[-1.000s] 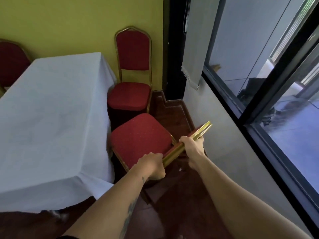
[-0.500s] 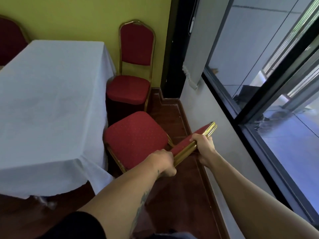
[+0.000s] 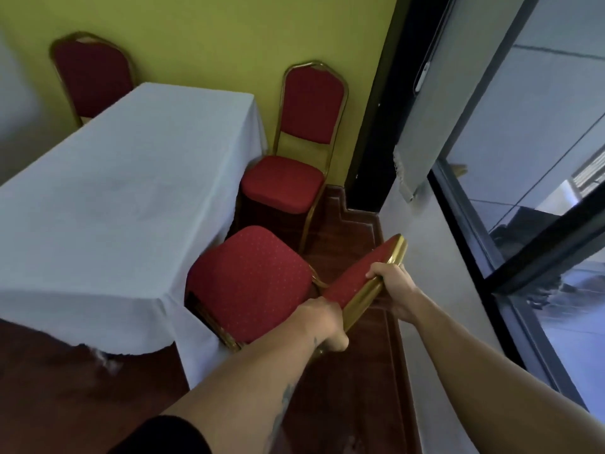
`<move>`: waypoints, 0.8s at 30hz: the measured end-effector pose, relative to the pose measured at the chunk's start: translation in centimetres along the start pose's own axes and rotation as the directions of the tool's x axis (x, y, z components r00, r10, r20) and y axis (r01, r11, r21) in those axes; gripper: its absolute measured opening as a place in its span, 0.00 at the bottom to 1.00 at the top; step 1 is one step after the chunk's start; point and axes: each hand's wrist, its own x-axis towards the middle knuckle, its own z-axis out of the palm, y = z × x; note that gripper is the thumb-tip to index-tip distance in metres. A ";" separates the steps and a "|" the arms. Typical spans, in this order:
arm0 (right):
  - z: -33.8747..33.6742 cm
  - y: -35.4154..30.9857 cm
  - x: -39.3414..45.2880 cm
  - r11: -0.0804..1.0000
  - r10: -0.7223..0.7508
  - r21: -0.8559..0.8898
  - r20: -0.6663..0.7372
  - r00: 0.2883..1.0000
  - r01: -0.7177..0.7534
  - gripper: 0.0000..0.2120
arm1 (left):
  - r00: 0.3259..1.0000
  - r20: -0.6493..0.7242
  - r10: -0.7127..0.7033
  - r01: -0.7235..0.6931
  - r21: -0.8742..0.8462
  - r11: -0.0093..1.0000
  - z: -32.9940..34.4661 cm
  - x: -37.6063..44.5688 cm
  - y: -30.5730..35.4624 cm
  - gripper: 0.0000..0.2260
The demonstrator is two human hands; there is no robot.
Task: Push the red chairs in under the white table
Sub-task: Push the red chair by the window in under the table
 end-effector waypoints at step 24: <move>4.0 -14.0 19.0 0.974 0.037 -0.224 0.306 0.951 0.034 0.34 | 0.930 -0.089 -0.356 0.199 -0.694 0.692 -7.7 13.5 1.3 0.28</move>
